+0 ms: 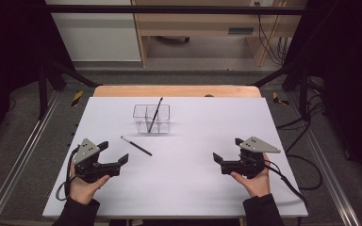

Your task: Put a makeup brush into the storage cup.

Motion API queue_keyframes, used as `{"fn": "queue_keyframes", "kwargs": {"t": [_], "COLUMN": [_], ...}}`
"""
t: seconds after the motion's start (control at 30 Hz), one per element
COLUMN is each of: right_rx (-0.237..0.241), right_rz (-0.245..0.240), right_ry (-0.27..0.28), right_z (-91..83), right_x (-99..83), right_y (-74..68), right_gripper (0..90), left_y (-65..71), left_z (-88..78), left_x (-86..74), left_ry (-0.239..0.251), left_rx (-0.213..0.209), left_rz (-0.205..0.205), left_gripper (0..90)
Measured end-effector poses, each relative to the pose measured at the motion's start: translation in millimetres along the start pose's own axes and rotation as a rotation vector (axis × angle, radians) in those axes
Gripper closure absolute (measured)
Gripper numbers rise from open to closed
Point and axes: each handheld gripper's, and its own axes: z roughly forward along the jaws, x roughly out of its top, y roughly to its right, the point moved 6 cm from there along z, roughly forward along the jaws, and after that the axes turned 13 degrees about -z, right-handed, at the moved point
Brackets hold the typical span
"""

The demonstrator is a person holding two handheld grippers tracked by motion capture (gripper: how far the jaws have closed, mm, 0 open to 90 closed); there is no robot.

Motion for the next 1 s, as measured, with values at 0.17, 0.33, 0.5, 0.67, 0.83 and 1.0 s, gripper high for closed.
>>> {"fn": "queue_keyframes", "kwargs": {"t": [0.17, 0.33, 0.5, 0.67, 0.83, 1.0], "right_rx": [0.0, 0.004, 0.001, 0.004, 0.005, 0.007], "right_rz": [-0.002, 0.002, -0.001, 0.0, -0.003, 0.0], "right_ry": [-0.007, -0.004, -0.006, -0.01, -0.014, -0.012], "right_z": [0.7, 0.3, 0.6, 1.7, 2.8, 2.5], "right_x": [-1.2, -0.7, -0.8, -1.5, -2.1, -1.9], "right_y": [-0.3, -0.6, 0.1, -0.8, -1.2, -1.7], "right_gripper": [3.8, 3.8, 3.9, 3.9, 3.9, 3.9], "left_y": [-3.0, -5.8, -9.0, -11.5, -13.5, -14.3], "left_z": [-0.5, 2.3, 8.3, 16.7, 26.4, 36.6], "left_x": [-1.3, -3.8, -8.0, -10.0, -11.5, -11.7], "left_ry": [-0.005, -0.02, -0.042, -0.056, -0.07, -0.091], "left_rx": [0.009, 0.017, 0.038, 0.061, 0.078, 0.093], "left_rz": [-0.001, -0.006, -0.023, -0.029, -0.042, -0.049], "left_gripper": [10.4, 10.4, 10.5, 10.8, 11.1, 11.3]}}
